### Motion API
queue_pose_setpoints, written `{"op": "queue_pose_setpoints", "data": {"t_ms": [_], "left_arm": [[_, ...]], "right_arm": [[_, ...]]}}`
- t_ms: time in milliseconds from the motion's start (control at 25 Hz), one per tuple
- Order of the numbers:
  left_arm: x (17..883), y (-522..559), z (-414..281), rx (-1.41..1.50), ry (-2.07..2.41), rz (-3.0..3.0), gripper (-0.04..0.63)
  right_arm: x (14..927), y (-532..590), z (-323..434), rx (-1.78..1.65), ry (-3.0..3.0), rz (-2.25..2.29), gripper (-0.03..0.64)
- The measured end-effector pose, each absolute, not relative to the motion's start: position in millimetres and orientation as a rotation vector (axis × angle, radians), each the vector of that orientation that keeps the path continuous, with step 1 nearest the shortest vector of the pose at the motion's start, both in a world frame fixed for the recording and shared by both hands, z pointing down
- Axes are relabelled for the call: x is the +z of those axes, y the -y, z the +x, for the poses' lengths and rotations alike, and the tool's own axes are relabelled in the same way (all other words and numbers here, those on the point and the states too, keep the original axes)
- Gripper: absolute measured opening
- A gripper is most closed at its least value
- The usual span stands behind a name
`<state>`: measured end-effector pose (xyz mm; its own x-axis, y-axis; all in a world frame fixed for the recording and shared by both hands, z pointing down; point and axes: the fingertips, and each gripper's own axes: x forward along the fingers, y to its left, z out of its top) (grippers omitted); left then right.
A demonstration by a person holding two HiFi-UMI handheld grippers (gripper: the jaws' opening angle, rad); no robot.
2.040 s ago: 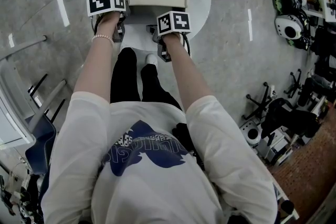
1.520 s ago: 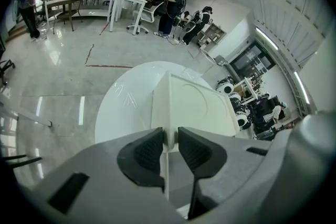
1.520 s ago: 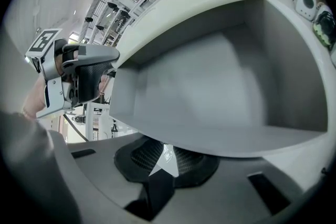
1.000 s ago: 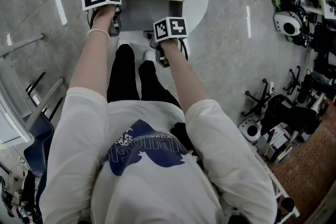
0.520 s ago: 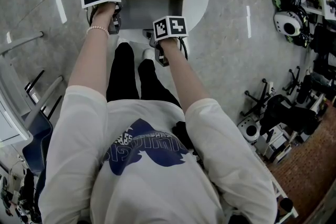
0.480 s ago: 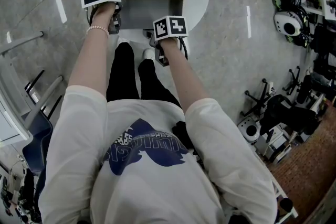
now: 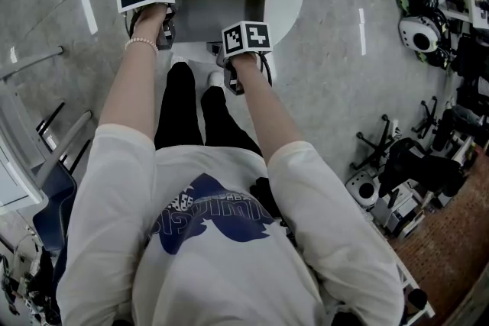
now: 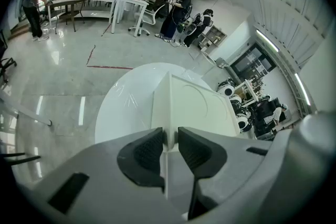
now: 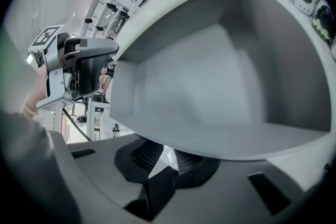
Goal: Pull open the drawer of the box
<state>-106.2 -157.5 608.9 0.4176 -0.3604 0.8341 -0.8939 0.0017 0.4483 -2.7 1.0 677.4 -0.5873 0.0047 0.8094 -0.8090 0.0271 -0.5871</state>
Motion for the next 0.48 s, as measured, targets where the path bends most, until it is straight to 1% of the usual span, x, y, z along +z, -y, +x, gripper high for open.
{"op": "queue_pose_setpoints", "data": {"t_ms": [240,320,400,480], "left_arm": [[608,154,-104,0.630,1.134,1.578,0.098],[609,155,-102,0.638,1.129,1.579,0.098],[610,155,-102,0.649,1.130,1.583,0.098],[609,155,-102,0.663,1.133,1.588,0.098]], "right_arm": [[674,-2,1,1.654,1.721,0.882,0.065],[671,-2,3,1.693,1.744,0.912,0.105],[665,-5,2,1.742,1.771,0.897,0.167],[656,-13,3,1.771,1.795,0.855,0.199]]}}
